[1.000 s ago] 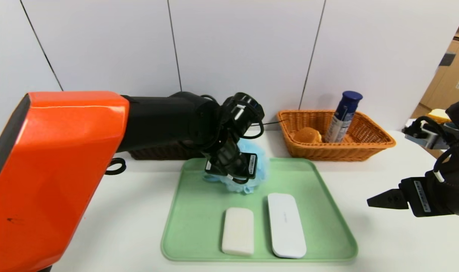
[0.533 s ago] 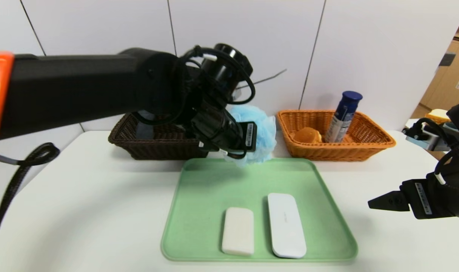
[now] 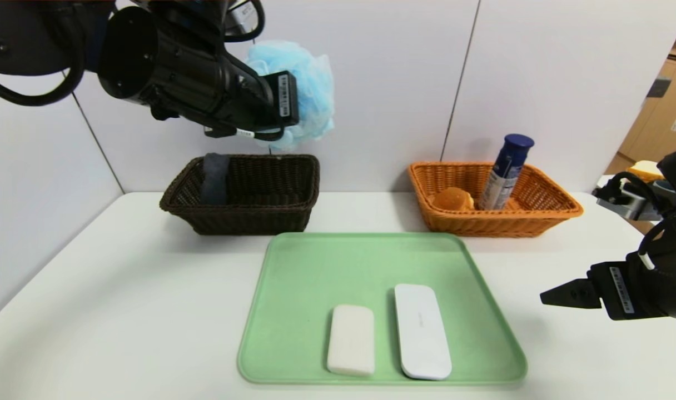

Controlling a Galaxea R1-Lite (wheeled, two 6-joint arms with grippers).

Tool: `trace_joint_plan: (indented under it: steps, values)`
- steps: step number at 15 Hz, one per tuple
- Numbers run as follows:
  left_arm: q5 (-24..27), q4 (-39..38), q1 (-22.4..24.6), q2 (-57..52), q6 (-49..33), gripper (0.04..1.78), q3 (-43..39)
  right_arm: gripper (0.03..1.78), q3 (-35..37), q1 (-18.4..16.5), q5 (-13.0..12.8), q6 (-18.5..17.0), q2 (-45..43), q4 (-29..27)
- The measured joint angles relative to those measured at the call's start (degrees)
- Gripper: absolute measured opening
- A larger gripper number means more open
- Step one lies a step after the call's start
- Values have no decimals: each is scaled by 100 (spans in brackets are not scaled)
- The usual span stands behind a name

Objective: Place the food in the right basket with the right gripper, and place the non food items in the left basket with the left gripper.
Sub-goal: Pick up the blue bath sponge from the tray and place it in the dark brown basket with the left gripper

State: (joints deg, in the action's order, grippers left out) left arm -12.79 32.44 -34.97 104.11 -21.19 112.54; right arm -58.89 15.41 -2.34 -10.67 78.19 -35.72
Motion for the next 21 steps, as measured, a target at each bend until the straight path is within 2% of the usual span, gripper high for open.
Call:
trace_joint_plan:
  steps: [3, 6, 10, 12, 19, 20, 21]
  values:
    - [-124, -17, 562, 110, 239, 37, -4, 170, -4, 2, -24, 9, -22, 5]
    - [-30, -100, 879, 523, 177, 37, -9, 170, -26, 11, -38, 12, -71, 6]
    - [166, -483, 1001, 1218, 94, 36, -4, 170, -37, 13, -49, -27, -127, 129]
    - [177, -518, 1050, 1535, 85, 36, -4, 170, 0, 10, -46, -46, -167, 306]
    - [196, -479, 1189, 2180, 124, 36, -11, 170, 82, 0, -52, -27, -258, 311]
    - [194, -499, 1189, 2197, 118, 42, -15, 170, 99, 0, -52, -27, -267, 315]
    - [199, -510, 1196, 2205, 105, 56, -17, 170, 110, 0, -52, -27, -276, 315]
